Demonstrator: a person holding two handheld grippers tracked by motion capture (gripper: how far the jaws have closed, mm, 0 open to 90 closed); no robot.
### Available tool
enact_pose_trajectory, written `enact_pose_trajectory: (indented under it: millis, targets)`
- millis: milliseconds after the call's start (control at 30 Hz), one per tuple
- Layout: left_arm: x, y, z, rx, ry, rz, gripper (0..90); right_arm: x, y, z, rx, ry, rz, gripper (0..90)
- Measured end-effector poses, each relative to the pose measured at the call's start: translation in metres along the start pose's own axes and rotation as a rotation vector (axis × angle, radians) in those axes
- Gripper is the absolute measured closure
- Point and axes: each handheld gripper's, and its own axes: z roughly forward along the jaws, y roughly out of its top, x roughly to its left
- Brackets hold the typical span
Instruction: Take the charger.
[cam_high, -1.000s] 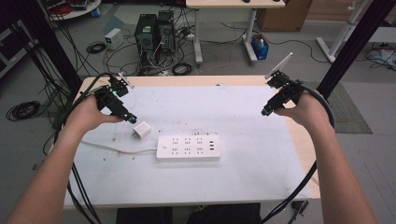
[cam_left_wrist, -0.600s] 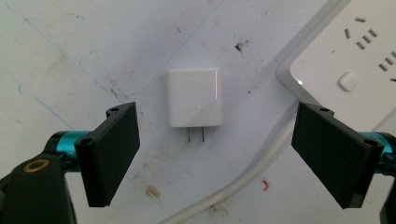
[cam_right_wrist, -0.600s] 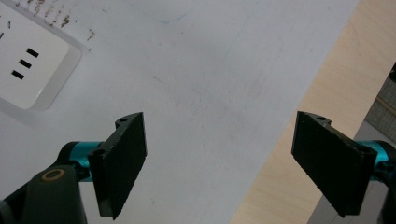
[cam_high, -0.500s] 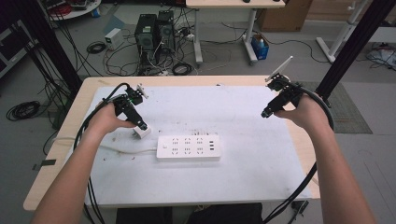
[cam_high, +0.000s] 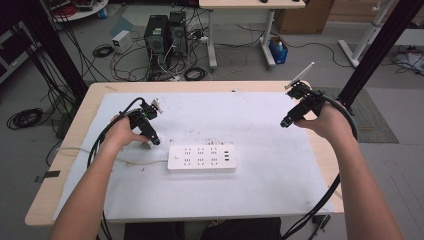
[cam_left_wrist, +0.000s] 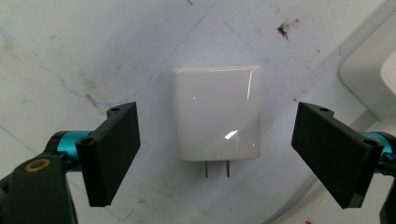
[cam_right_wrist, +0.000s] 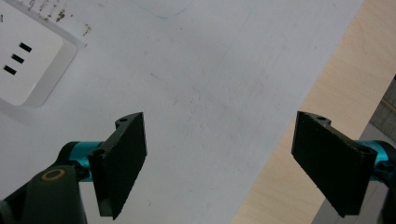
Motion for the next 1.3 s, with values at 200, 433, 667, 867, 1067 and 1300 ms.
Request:
enact_pose_trajectory:
  millis: [200, 433, 667, 867, 1067, 1300]
  targets:
    - [0.002, -0.002, 0.008, 0.021, 0.000, -0.008, 17.8, -0.001, -0.001, 0.002, 0.001, 0.003, -0.006, 17.6]
    - [0.005, -0.003, 0.015, 0.038, -0.009, -0.025, 21.6, 0.001, -0.001, 0.005, 0.004, 0.006, -0.009, 17.6]
    - [0.007, -0.003, 0.020, 0.055, -0.020, -0.033, 28.3, 0.001, -0.001, 0.010, 0.014, 0.012, -0.012, 17.6]
    - [0.007, -0.003, 0.021, 0.054, -0.017, -0.033, 31.8, 0.000, -0.002, 0.012, 0.020, 0.015, -0.011, 17.6]
    - [0.007, -0.003, 0.018, 0.043, -0.011, -0.021, 42.2, 0.001, -0.002, 0.014, 0.022, 0.017, -0.015, 17.6]
    - [0.006, -0.003, 0.018, 0.048, -0.003, -0.008, 42.4, 0.003, -0.003, 0.014, 0.025, 0.013, -0.022, 17.6]
